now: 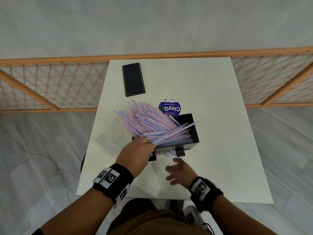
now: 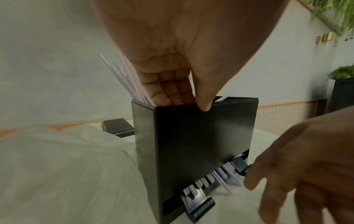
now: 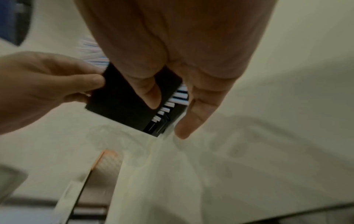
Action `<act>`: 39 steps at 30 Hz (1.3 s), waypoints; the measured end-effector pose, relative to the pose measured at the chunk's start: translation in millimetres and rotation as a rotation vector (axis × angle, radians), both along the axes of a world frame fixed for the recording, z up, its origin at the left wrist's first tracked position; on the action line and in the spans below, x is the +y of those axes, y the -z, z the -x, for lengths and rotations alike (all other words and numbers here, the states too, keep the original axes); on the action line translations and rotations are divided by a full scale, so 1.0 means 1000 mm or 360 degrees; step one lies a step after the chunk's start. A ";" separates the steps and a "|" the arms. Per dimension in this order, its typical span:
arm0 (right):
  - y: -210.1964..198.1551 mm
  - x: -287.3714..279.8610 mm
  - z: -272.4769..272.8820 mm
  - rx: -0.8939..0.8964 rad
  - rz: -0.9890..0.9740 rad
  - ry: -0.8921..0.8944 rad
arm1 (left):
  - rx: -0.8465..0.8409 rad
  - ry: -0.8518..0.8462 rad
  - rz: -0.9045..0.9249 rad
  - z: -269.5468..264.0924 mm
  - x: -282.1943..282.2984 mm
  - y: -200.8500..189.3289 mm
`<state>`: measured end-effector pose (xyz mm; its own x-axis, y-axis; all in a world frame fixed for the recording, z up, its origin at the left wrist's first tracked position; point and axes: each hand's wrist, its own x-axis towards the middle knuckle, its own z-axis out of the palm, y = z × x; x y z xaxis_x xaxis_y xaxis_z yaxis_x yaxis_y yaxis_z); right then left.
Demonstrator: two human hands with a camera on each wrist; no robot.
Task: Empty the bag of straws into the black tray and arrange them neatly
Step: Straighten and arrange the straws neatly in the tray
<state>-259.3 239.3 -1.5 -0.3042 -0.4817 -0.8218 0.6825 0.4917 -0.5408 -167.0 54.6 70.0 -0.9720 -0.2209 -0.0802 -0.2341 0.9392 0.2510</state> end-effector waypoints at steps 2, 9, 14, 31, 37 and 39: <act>0.003 -0.010 0.003 -0.0278 0.0068 0.0490 | -0.0050 -0.0001 -0.0011 0.003 0.004 0.000; 0.025 -0.034 0.002 -0.0329 0.0213 0.1296 | -0.0128 0.0020 -0.0080 0.017 0.014 -0.001; 0.023 -0.038 0.012 -0.0365 0.0086 0.1412 | -0.0182 0.0083 -0.0081 0.024 0.010 -0.007; 0.057 -0.037 0.002 -0.0374 0.0055 0.1332 | -0.0163 0.0034 -0.0068 0.022 0.010 -0.006; 0.061 -0.041 0.004 -0.0014 -0.0152 0.0670 | -0.0192 0.0019 -0.0055 0.021 0.010 0.000; 0.061 -0.043 0.002 0.0183 -0.0211 0.0437 | -0.0207 0.0011 -0.0068 0.021 0.009 0.002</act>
<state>-261.0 196.3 -62.5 -0.5027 -0.2600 -0.8244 0.7374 0.3687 -0.5659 -187.9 64.1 67.9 -0.9543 -0.2076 -0.2151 -0.2607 0.9300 0.2590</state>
